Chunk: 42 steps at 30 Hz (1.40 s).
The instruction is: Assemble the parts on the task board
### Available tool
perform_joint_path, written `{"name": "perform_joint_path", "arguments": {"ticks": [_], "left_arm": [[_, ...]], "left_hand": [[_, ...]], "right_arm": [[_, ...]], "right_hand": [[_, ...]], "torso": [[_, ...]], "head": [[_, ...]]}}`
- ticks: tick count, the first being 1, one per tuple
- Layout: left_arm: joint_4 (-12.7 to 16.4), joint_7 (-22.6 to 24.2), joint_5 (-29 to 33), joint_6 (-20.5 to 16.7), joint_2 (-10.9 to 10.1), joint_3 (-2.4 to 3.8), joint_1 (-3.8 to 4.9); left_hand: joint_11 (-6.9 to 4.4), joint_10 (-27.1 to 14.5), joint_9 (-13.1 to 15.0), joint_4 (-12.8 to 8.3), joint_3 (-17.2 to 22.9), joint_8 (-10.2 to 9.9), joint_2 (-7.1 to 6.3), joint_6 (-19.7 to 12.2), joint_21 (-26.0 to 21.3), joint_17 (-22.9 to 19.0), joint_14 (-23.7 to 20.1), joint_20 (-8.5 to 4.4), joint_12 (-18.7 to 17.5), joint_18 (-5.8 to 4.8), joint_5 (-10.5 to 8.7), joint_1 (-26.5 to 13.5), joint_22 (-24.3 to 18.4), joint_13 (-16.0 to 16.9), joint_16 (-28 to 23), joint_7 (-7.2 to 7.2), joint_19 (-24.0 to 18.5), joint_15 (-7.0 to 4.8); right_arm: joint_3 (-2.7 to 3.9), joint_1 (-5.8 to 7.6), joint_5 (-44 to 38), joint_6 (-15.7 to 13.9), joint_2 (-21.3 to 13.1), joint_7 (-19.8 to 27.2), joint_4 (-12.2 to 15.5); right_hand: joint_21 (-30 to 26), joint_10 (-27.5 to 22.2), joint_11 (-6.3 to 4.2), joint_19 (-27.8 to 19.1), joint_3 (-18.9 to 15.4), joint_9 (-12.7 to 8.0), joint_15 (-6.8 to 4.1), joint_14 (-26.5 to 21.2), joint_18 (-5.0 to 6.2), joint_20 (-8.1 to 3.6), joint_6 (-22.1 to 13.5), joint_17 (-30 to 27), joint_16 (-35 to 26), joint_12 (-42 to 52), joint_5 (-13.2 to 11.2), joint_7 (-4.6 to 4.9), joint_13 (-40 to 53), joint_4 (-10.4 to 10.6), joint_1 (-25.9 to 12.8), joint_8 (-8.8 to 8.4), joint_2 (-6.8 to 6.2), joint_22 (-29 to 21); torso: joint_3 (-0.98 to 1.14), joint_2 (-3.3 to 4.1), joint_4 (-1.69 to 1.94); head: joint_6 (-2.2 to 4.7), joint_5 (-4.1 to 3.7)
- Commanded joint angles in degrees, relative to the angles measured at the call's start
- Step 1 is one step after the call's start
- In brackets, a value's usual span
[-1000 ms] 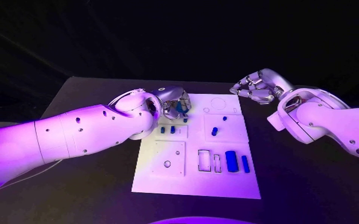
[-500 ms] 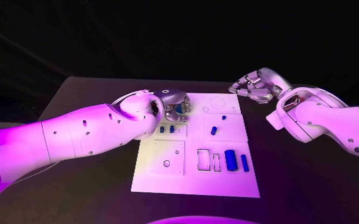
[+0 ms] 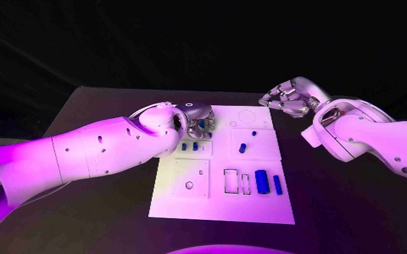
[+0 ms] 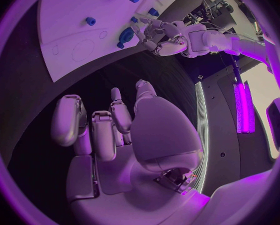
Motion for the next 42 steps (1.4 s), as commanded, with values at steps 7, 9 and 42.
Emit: {"name": "perform_joint_path", "arguments": {"ticks": [7,9,42], "left_arm": [[-0.55,0.11,0.02,2.23,0.49,0.03,-0.51],[-0.66,0.24,0.06,2.21,0.56,0.04,-0.71],[-1.59,-0.11,1.3,3.1,1.08,0.09,-1.09]], "left_hand": [[-0.13,1.8,-0.29,-0.51,1.55,-1.07,0.28,1.41,1.22,0.48,0.63,-0.2,-1.2,0.75,0.16,0.79,0.76,-0.72,1.23,0.1,-0.44,-0.09],[-0.16,2.09,-0.35,-0.69,1.86,-1.28,0.28,1.6,1.46,0.54,0.67,-0.22,-1.46,0.75,0.16,0.88,0.92,-0.88,1.41,0.12,-0.51,-0.13],[-0.61,8.48,-0.86,-4.44,8.81,-5.03,1.65,6.36,5.84,1.21,2.09,-0.71,-7.65,0.77,0.09,0.38,3.83,-2.55,3.66,0.43,-1.92,-0.66]], "right_arm": [[0.01,-0.02,-0.41,0.1,0.08,0.47,0.16],[0.01,-0.02,-0.43,0.1,0.07,0.46,0.17],[0.01,-0.02,-0.47,-0.07,0.12,0.55,0.29]], "right_hand": [[-0.24,-0.26,-0.05,-0.3,-0.23,0.07,-0.38,3.67,0.9,-0.03,-0.32,6.17,-0.22,-0.25,0.3,-0.12,0.07,-0.12,0.37,0.2,0.3,1.16],[-0.24,-0.26,-0.05,-0.3,-0.23,0.07,-0.38,3.67,0.9,-0.03,-0.32,6.17,-0.22,-0.25,0.3,-0.12,0.07,-0.12,0.37,0.2,0.3,1.16],[-0.22,0.18,-0.06,-0.27,-0.23,0.1,-0.39,3.69,0.89,-0.03,-0.3,6.27,-0.18,0.16,0.39,-0.13,0.56,-0.09,0.41,0.24,0.4,1.19]], "torso": [[0.01,-0.03,-0.02],[0.01,-0.02,0.03],[0.04,-0.07,-0.03]], "head": [[-0.2,-0.04],[-0.22,-0.13],[-0.13,-0.09]]}}
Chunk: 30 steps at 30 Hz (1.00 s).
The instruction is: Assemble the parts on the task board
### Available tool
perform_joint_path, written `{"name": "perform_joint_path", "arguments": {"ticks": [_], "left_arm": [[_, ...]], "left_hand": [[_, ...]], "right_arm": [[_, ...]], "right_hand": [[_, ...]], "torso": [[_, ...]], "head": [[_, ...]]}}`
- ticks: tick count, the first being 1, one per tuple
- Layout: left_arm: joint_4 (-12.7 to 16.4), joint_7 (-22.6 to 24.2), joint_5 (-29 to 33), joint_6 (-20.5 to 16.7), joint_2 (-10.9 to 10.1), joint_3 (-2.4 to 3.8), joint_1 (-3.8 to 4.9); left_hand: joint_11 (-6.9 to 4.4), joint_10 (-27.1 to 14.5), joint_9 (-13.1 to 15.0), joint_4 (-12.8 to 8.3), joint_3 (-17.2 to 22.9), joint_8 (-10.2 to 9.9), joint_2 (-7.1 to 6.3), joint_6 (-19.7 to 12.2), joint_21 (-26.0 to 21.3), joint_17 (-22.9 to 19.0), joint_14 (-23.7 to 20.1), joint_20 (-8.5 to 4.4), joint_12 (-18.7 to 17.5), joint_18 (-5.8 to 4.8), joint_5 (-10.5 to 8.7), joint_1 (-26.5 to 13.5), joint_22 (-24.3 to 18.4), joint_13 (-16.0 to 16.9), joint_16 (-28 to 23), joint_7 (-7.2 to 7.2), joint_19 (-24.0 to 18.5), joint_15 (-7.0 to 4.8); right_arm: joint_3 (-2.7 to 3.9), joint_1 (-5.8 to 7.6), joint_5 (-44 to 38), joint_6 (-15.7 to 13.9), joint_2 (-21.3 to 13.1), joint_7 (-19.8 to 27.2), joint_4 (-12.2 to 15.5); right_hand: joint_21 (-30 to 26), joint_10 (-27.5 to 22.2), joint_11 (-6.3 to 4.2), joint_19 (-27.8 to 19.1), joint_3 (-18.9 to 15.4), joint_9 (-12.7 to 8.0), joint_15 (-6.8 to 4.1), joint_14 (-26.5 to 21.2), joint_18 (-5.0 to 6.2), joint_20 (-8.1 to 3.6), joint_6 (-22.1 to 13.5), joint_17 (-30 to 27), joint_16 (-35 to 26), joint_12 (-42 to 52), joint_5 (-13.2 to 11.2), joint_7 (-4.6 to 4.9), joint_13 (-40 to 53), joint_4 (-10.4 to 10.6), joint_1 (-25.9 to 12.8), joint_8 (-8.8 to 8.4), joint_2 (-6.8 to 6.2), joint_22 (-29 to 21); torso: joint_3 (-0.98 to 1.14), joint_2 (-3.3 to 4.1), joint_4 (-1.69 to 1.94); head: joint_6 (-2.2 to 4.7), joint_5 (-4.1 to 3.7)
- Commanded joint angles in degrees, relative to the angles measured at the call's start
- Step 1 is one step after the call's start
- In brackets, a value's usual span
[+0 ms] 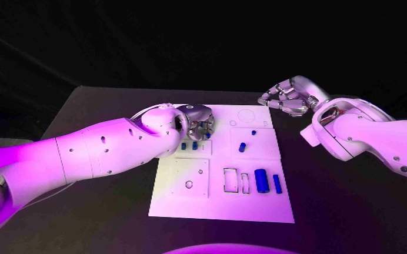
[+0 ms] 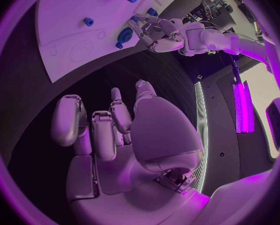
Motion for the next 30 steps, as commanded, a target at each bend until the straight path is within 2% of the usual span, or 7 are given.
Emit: {"name": "perform_joint_path", "arguments": {"ticks": [1,11,14,23,30], "left_arm": [[-0.12,-0.05,0.93,0.79,0.12,-0.13,-0.19],[0.7,0.25,2.5,-1.63,-0.47,0.23,-0.2],[1.46,0.19,3.17,-2.21,-1.06,0.46,-0.2],[5.22,-0.48,5.66,-2.91,-4.63,2.33,-0.14],[7.45,-1.25,6.72,-2.67,-7.77,3.22,-0.07]], "left_hand": [[0.0,0.43,-0.09,-0.09,0.37,-0.35,-0.02,0.4,0.25,-0.22,0.43,0.02,-0.7,0.76,0.13,-1.06,0.14,-0.08,0.33,0.12,-0.4,-0.05],[0.1,1.05,-0.14,0.41,0.27,-1.23,-0.53,0.86,0.4,0.06,0.73,0.18,-2.26,0.77,0.07,-3.19,0.2,-0.12,0.69,0.19,-0.55,0.09],[0.11,1.17,-0.14,0.46,0.24,-1.36,-0.63,0.94,0.42,0.24,0.87,0.2,-2.48,0.78,0.06,-3.46,0.2,-0.11,0.82,0.2,-0.5,0.09],[0.09,1.43,-0.13,0.52,0.17,-1.54,-0.84,1.14,0.47,0.32,1.04,0.21,-2.81,0.79,0.05,-3.85,0.19,-0.08,0.95,0.2,-0.37,0.08],[0.07,1.56,-0.12,0.51,0.16,-1.6,-0.92,1.22,0.48,0.3,1.08,0.2,-2.91,0.8,0.05,-3.95,0.18,-0.06,0.97,0.18,-0.33,0.08]], "right_arm": [[0.01,-0.02,-0.43,-0.07,0.01,0.48,0.09],[0.01,-0.02,-0.45,-0.12,0.02,0.52,0.01],[0.01,-0.02,-0.45,-0.12,0.01,0.52,-0.04],[0.01,-0.02,-0.45,-0.12,-0.04,0.48,-0.3],[0.01,-0.02,-0.45,-0.09,-0.07,0.44,-0.45]], "right_hand": [[-0.23,0.17,-0.06,-0.27,-0.23,0.05,-0.39,3.69,0.89,-0.03,-0.3,6.24,-0.19,0.16,0.39,-0.13,0.05,-0.09,0.18,0.24,0.17,1.22],[-0.23,0.17,-0.06,-0.27,-0.23,0.05,-0.39,3.69,0.89,-0.03,-0.3,6.24,-0.19,0.16,0.39,-0.13,0.05,-0.09,0.18,0.24,0.17,1.22],[-0.23,0.17,-0.06,-0.27,-0.23,0.05,-0.39,3.69,0.89,-0.03,-0.3,6.24,-0.19,0.16,0.39,-0.13,0.05,-0.09,0.18,0.24,0.17,1.22],[-0.26,0.25,-0.07,-0.27,-0.26,0.09,-0.4,3.69,0.89,-0.04,-0.26,6.21,-0.21,0.22,0.43,-0.15,0.1,-0.04,0.15,0.28,0.22,1.21],[-0.26,0.25,-0.07,-0.27,-0.26,0.09,-0.4,3.69,0.89,-0.04,-0.26,6.21,-0.21,0.22,0.43,-0.15,0.1,-0.04,0.15,0.28,0.22,1.21]], "torso": [[0.0,0.02,0.02],[-0.06,0.01,0.0],[-0.04,-0.01,0.04],[0.02,-0.09,0.17],[-0.01,-0.12,0.14]], "head": [[0.15,0.02],[0.45,-0.01],[0.76,-0.1],[1.06,-0.16],[1.27,-0.21]]}}
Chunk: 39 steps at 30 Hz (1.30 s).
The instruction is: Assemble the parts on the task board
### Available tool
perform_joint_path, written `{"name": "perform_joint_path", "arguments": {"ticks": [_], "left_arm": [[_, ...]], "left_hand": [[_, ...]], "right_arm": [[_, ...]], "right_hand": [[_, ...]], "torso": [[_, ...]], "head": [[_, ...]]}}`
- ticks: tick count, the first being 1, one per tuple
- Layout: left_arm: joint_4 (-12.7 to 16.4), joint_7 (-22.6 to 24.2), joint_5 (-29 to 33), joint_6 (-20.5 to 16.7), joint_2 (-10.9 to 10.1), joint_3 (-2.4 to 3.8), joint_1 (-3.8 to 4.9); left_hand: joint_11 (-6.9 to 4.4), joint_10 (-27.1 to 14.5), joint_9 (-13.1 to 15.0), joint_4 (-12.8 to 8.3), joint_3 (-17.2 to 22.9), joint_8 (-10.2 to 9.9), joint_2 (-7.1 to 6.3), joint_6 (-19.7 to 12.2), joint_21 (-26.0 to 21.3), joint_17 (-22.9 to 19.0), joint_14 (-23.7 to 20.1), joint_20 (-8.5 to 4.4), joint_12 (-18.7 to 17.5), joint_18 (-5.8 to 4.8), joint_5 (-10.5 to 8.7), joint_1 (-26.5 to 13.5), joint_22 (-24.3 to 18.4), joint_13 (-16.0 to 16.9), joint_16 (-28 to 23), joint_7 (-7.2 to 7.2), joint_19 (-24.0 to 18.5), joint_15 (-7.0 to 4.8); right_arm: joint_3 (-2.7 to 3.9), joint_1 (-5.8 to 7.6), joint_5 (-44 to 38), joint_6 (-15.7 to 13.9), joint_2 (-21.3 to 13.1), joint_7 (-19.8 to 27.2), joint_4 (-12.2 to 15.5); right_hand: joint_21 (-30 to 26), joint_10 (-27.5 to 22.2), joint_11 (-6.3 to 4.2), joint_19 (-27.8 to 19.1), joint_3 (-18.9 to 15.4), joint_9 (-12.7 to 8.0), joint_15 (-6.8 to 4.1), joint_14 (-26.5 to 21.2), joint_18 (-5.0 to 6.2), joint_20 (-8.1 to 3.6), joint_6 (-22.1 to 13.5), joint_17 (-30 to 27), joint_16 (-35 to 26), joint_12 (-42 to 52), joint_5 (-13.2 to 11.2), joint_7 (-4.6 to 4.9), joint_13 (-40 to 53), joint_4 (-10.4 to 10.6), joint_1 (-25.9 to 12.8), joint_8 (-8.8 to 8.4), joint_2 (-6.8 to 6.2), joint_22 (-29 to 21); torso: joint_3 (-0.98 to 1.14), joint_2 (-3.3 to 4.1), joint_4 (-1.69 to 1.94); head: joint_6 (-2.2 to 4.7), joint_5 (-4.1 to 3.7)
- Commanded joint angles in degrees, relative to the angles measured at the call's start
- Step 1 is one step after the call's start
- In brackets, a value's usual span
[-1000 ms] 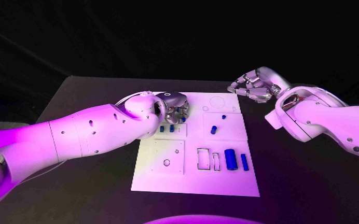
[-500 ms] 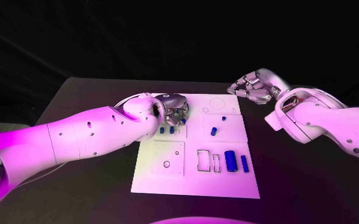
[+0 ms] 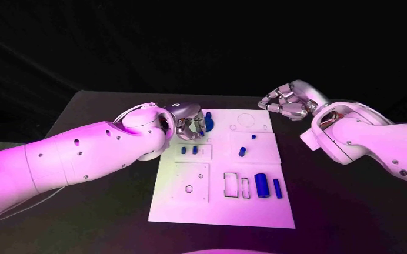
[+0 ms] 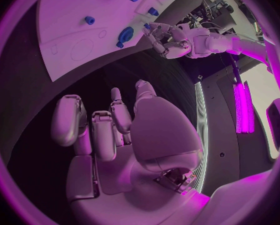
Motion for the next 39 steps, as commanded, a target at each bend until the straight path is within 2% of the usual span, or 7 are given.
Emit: {"name": "perform_joint_path", "arguments": {"ticks": [1,6,15,31,39], "left_arm": [[0.75,-0.88,2.04,-0.08,-0.99,0.19,0.05],[0.63,-1.06,2.89,1.51,-2.24,0.32,0.06],[0.17,-1.14,3.24,3.1,-3.28,0.36,0.04],[-1.82,-1.15,2.82,3.56,-2.13,0.31,-0.02],[-2.78,-1.16,2.93,4.11,-1.58,0.25,-0.03]], "left_hand": [[0.06,0.36,0.02,0.27,0.09,-0.25,0.02,0.52,0.27,0.01,0.59,0.0,-0.24,0.8,0.05,-0.52,0.05,0.07,0.21,0.08,-0.13,-0.03],[-0.02,0.57,0.04,0.09,0.12,-0.34,-0.15,0.66,0.28,-0.06,0.64,-0.01,-0.4,0.81,0.06,-0.46,0.03,0.11,0.22,-0.01,-0.07,-0.08],[-0.06,0.9,0.05,0.1,0.0,-0.57,-0.5,0.88,0.24,-0.49,0.55,-0.02,-0.76,0.8,0.03,-0.84,-0.02,0.16,0.09,-0.1,-0.05,-0.12],[-0.11,1.06,0.07,0.1,0.03,-0.6,-0.45,0.99,0.22,-0.56,0.53,-0.03,-0.81,0.8,0.05,-0.88,-0.04,0.2,0.07,-0.16,-0.06,-0.14],[-0.13,1.14,0.08,0.09,0.04,-0.63,-0.44,1.05,0.21,-0.64,0.51,-0.04,-0.86,0.8,0.05,-0.91,-0.05,0.22,0.04,-0.19,-0.06,-0.16]], "right_arm": [[0.01,-0.02,-0.44,-0.04,-0.02,0.37,-0.07],[0.01,-0.02,-0.44,-0.02,-0.04,0.35,-0.11],[0.01,-0.03,-0.44,0.02,0.02,0.37,-0.17],[0.0,-0.03,-0.44,0.03,0.19,0.38,-0.01],[0.0,-0.03,-0.44,0.02,0.25,0.36,0.06]], "right_hand": [[-0.26,0.25,-0.07,-0.27,-0.26,0.05,-0.4,3.69,0.89,-0.04,-0.26,6.22,-0.22,0.22,0.2,-0.15,0.05,-0.04,0.15,0.28,0.22,1.23],[-0.26,0.25,-0.07,-0.27,-0.26,0.05,-0.4,3.69,0.89,-0.04,-0.26,6.22,-0.22,0.22,0.2,-0.15,0.05,-0.04,0.15,0.28,0.22,1.23],[-0.26,0.25,-0.07,-0.27,-0.26,0.05,-0.4,3.69,0.89,-0.04,-0.26,6.22,-0.22,0.22,0.2,-0.15,0.05,-0.04,0.15,0.28,0.22,1.23],[-0.26,0.25,-0.07,-0.27,-0.26,0.05,-0.4,3.69,0.89,-0.04,-0.26,6.22,-0.22,0.22,0.2,-0.15,0.05,-0.04,0.15,0.28,0.22,1.23],[-0.26,0.25,-0.07,-0.27,-0.26,0.05,-0.4,3.69,0.89,-0.04,-0.26,6.22,-0.22,0.22,0.2,-0.15,0.05,-0.04,0.15,0.28,0.22,1.23]], "torso": [[-0.01,0.01,-0.05],[-0.01,-0.02,-0.07],[-0.01,0.08,-0.14],[-0.01,0.17,-0.25],[0.02,0.08,-0.17]], "head": [[0.06,-0.03],[-0.07,-0.16],[-0.11,0.16],[-0.3,0.26],[-0.46,0.23]]}}
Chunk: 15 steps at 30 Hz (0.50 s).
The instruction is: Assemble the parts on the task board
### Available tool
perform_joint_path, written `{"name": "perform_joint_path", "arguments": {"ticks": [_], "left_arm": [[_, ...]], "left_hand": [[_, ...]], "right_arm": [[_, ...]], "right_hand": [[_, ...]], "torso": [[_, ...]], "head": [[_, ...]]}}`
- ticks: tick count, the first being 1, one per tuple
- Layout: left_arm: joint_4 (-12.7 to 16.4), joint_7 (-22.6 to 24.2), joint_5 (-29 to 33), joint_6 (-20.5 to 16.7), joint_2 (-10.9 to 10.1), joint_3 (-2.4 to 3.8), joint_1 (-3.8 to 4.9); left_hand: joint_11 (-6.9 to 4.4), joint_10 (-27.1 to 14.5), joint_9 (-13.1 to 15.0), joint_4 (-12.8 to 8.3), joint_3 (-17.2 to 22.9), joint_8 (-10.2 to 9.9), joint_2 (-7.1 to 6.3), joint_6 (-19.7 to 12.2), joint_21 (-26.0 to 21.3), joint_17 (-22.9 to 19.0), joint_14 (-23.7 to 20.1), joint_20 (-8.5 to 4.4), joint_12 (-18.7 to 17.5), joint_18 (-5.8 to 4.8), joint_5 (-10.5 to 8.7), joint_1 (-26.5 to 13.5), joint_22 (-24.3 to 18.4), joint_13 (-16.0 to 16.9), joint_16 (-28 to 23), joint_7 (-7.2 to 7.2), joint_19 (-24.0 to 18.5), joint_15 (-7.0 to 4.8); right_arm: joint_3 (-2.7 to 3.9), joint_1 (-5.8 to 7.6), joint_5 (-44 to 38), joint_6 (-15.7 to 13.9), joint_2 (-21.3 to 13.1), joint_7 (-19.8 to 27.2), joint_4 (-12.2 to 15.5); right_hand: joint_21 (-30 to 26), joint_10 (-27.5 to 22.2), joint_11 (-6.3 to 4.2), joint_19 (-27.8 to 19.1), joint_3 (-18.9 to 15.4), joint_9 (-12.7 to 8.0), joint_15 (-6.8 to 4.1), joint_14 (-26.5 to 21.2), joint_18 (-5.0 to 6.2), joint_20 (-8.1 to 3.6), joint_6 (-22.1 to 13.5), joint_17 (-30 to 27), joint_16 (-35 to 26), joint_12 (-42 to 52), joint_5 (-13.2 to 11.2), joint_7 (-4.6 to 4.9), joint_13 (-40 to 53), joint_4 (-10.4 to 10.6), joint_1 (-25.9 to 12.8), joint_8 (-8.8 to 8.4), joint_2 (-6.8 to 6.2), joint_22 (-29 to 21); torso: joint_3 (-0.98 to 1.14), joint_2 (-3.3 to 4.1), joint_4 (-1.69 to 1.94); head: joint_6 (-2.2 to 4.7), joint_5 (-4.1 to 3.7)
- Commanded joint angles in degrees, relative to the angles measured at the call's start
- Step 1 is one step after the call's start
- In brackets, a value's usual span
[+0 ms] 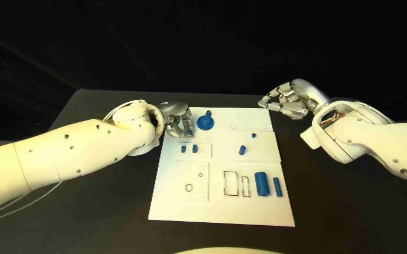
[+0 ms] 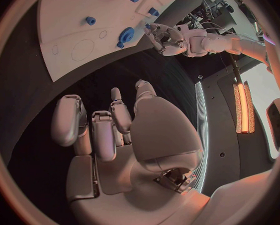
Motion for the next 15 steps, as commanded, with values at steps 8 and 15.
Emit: {"name": "perform_joint_path", "arguments": {"ticks": [8,15], "left_arm": [[-0.73,0.06,0.46,2.44,0.77,-0.16,-0.01],[-0.47,0.2,1.21,2.71,0.88,-0.2,-0.02]], "left_hand": [[0.06,0.56,0.08,0.11,0.04,-0.21,-0.06,0.46,0.21,-0.19,0.26,-0.05,-0.34,0.8,0.05,-0.57,-0.04,0.06,0.0,0.01,-0.07,0.06],[0.03,0.64,0.09,0.1,0.07,-0.23,0.0,0.52,0.19,-0.16,0.26,-0.06,-0.38,0.8,0.06,-0.58,-0.05,0.08,0.01,-0.01,-0.07,0.04]], "right_arm": [[0.01,-0.02,-0.44,0.02,0.1,0.35,0.05],[0.01,-0.02,-0.45,0.01,0.11,0.35,0.06]], "right_hand": [[-0.26,0.25,-0.07,-0.27,-0.26,0.06,-0.4,3.69,0.89,-0.04,-0.26,6.23,-0.22,0.22,0.2,-0.15,0.06,-0.04,0.15,0.28,0.23,1.2],[-0.35,0.22,-0.08,-0.28,-0.31,0.11,-0.41,3.68,0.9,-0.05,-0.23,6.17,-0.27,0.15,0.26,-0.17,-0.04,0.0,0.14,0.34,0.3,1.18]], "torso": [[-0.01,-0.07,0.05],[0.0,-0.05,0.06]], "head": [[-0.19,0.04],[-0.14,0.08]]}}
